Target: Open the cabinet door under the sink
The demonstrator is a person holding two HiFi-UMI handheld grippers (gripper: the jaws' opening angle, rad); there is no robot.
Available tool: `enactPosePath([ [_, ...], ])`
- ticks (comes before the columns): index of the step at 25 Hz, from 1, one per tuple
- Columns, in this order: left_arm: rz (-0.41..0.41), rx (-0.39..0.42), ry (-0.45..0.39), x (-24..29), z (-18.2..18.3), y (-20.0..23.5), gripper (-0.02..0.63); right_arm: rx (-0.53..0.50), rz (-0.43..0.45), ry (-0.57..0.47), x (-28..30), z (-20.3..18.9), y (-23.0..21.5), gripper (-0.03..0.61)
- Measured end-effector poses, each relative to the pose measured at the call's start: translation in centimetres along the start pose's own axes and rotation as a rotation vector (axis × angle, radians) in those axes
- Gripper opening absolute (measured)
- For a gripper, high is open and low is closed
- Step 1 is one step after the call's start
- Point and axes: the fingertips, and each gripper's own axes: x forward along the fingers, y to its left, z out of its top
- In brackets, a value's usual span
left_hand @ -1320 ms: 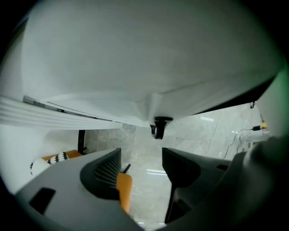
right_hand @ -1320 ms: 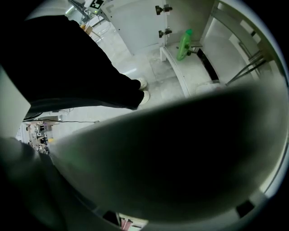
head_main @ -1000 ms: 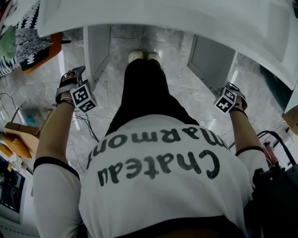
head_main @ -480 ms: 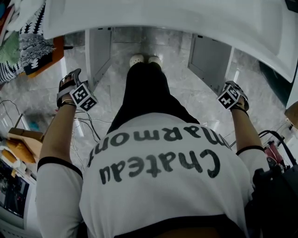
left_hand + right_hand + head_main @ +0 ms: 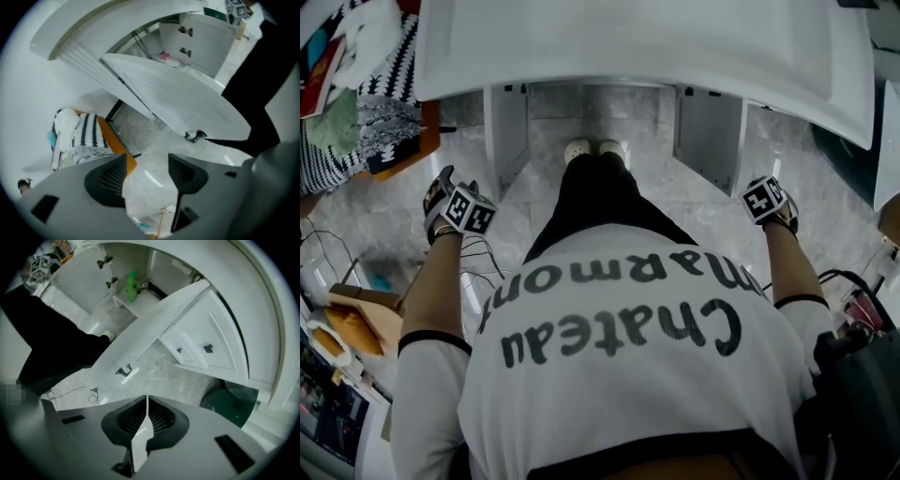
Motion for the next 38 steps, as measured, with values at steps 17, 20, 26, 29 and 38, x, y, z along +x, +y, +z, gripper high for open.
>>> enactPosePath([
  [17, -0.041, -0.813, -0.928, -20.5, 14.9, 10.3, 0.047, 0.899, 0.073, -1.214, -25.3, 11.2, -6.6, 0.021],
  [20, -0.188, -0.628, -1.115, -27.6, 21.2, 6.8, 0.032, 0.819, 0.203, -1.397, -31.0, 15.1, -4.7, 0.021],
  [26, -0.576, -0.660, -1.232, -36.0, 27.9, -0.5, 0.028, 0.522, 0.309, -1.442, -36.1, 18.2, 1.4, 0.021],
  [29, -0.553, -0.717, -1.231, -37.1, 28.0, -2.9, 0.028, 0.455, 0.336, -1.460, -36.7, 17.1, 3.8, 0.018],
  [38, -0.475, -0.688, -1.181, -38.9, 24.2, -10.1, 0.028, 0.276, 0.324, -1.452, -35.9, 13.5, 9.9, 0.009],
])
